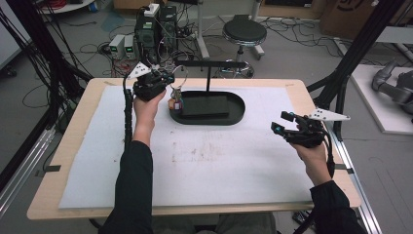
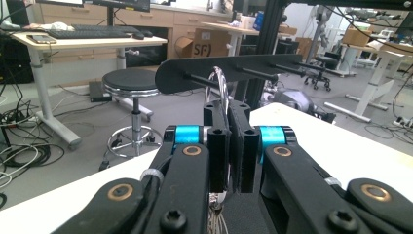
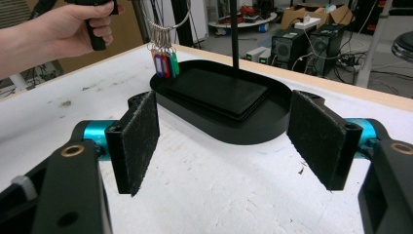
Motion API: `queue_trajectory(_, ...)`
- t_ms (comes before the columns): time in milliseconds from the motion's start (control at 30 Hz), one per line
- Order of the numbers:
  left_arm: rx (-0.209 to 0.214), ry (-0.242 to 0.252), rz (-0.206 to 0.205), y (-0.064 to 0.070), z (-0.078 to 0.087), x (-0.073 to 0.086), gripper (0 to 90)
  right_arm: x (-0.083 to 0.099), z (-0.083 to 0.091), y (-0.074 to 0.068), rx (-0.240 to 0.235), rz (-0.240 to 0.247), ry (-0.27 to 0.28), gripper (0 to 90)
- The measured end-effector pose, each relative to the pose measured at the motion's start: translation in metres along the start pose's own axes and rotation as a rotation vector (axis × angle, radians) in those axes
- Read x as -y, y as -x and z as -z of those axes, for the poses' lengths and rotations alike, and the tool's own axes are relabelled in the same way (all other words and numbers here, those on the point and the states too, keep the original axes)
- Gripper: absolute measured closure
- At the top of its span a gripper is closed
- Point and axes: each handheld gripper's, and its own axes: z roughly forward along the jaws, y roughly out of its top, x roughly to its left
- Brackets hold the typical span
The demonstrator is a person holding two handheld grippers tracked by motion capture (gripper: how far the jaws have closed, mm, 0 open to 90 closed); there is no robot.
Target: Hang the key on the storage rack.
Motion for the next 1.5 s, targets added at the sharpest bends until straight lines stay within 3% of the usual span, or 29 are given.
queue_trajectory(333,-0.033,-0.006,0.021,-0.002,-0.002,0.002,86.4,0.0,0.0,0.0,-0.002,0.001,0.0,28.2)
queue_trajectory(567,-0.074,-0.03,0.001,0.001,-0.004,0.002,84.2,0.0,0.0,0.0,-0.003,0.0,-0.002,28.2)
queue_trajectory(700,-0.099,-0.04,0.007,0.002,-0.002,0.002,71.9,0.001,0.0,0.001,-0.003,0.003,-0.002,28.2)
queue_trajectory(767,-0.139,-0.028,-0.009,0.004,0.001,0.003,65.8,0.001,0.001,0.001,-0.002,-0.003,-0.006,28.2)
queue_trajectory(867,-0.159,-0.032,0.002,0.004,0.004,0.004,50.3,0.001,0.001,0.001,0.0,-0.003,-0.001,28.2)
queue_trajectory(967,-0.198,-0.05,-0.038,0.008,0.015,0.003,40.7,0.001,0.001,0.001,0.001,-0.001,0.0,28.2)
queue_trajectory(1067,-0.189,-0.084,-0.057,0.014,0.022,-0.001,32.6,0.002,0.001,0.001,0.0,-0.005,-0.006,28.2)
queue_trajectory(1167,-0.179,-0.068,-0.086,0.024,0.034,0.0,31.9,0.002,0.0,0.002,0.002,-0.004,-0.006,28.1)
queue_trajectory(1300,-0.175,-0.062,-0.095,0.036,0.051,0.001,27.7,0.002,0.001,0.001,0.011,-0.005,-0.007,28.1)
queue_trajectory(1500,-0.173,-0.068,-0.133,0.059,0.084,0.014,26.8,0.001,0.001,0.002,0.034,-0.007,-0.003,28.2)
